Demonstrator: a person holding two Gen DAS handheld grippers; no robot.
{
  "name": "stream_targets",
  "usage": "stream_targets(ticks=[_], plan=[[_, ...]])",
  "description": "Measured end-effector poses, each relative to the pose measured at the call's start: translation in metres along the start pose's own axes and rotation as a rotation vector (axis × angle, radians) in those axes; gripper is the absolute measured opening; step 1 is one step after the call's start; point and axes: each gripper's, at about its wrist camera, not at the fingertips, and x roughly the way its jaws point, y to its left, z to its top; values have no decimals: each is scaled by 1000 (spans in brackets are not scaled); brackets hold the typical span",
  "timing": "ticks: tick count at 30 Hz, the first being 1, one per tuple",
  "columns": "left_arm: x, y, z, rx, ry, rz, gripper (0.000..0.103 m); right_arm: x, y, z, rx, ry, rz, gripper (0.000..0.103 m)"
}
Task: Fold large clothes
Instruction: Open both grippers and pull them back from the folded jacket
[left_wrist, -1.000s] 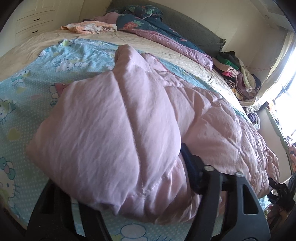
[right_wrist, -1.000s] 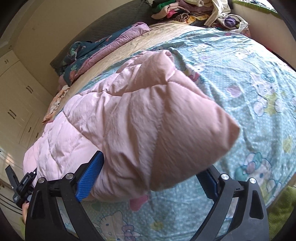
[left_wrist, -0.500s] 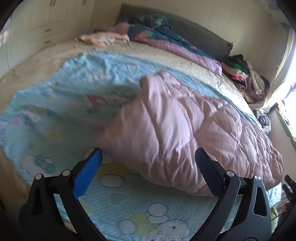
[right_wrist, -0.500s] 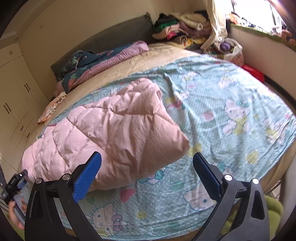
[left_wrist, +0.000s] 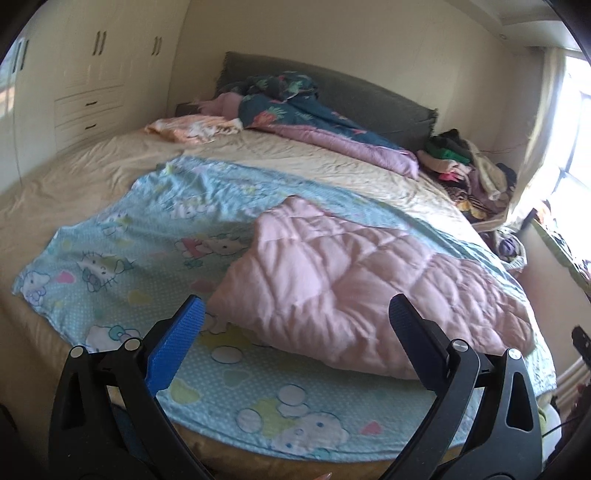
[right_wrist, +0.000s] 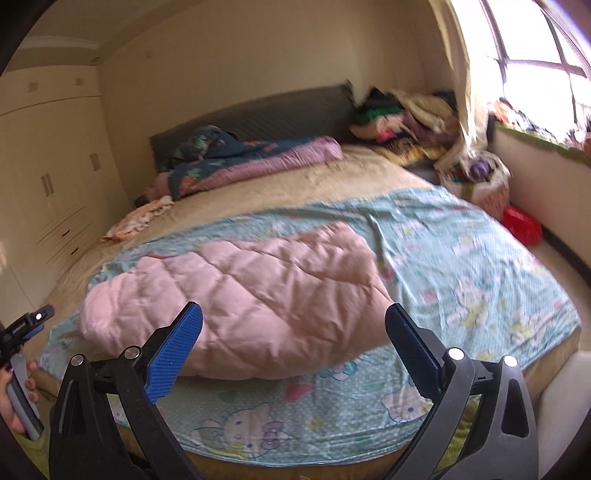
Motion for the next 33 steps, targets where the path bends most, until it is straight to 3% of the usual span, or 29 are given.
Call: stream_targets(ticks=[12, 33], plan=[[-12, -70, -43, 148, 50, -101, 94, -28, 48, -17, -98, -33, 61, 99], [-7, -92, -68, 209, 63, -124, 94, -1, 69, -66, -137, 124, 114, 99]])
